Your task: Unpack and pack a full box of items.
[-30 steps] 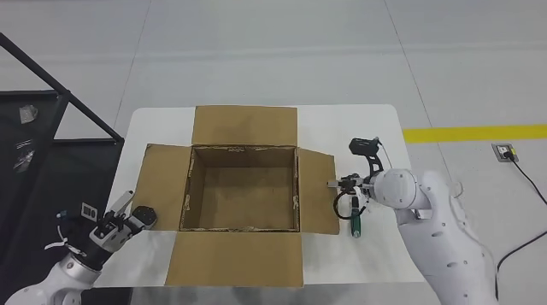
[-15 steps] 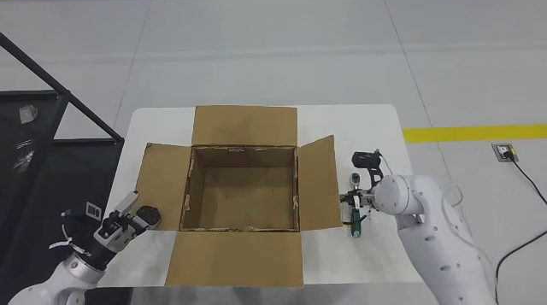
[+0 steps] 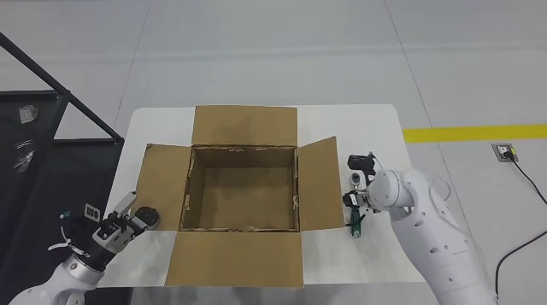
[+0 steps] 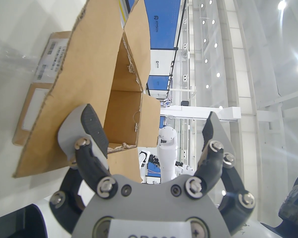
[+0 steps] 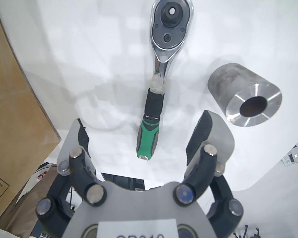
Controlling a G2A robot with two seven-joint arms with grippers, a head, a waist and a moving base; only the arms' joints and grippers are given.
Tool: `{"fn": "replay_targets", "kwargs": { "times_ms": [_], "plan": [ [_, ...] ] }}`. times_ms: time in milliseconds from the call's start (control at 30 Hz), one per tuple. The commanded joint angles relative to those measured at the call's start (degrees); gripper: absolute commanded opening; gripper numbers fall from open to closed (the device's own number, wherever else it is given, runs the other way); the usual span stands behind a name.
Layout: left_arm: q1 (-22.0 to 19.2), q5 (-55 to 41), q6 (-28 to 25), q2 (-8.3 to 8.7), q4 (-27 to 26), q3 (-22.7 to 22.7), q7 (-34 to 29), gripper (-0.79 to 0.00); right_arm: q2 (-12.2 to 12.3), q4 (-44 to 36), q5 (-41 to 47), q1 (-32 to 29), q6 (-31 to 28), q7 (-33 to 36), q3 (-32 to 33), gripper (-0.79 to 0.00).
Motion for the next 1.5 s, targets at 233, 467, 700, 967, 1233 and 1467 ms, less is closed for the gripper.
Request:
{"fn": "replay_targets", "kwargs": {
  "times_ms": [233,467,700,967,1233,1467],
  "plan": [
    [-0.09,-0.07,-0.08,0.12,-0.14,-0.12,0.32,0.000,-0.74,5.61,0.21,2.83,-2.07,-0.25,-2.79,-0.403],
    [0.08,-0.18,-0.28,0.20,-0.15,-0.20,0.40,0.000,-1.09,8.47,-0.30,4.64,-1.91,-2.21,-3.59,-0.397],
    [0.50,-0.50,-0.70,0.26,-0.05,-0.45,0.43,0.000,-1.47,10.22,-1.64,5.82,-0.19,-2.66,-4.67,-0.409],
    [0.89,-0.74,-0.80,0.34,-0.22,-0.86,0.64,0.000,-2.04,13.12,-1.21,7.08,-0.01,-3.53,-5.55,-0.489],
    [1.12,-0.61,-0.85,0.42,-0.46,-0.99,0.73,0.000,-2.29,14.78,-0.70,7.76,-0.28,-4.50,-5.57,-0.671],
    [1.45,-0.78,-0.99,0.47,-0.77,-1.24,0.92,0.000,-1.78,12.08,-1.59,7.78,0.46,-5.50,-3.86,-0.785]
  ]
}}
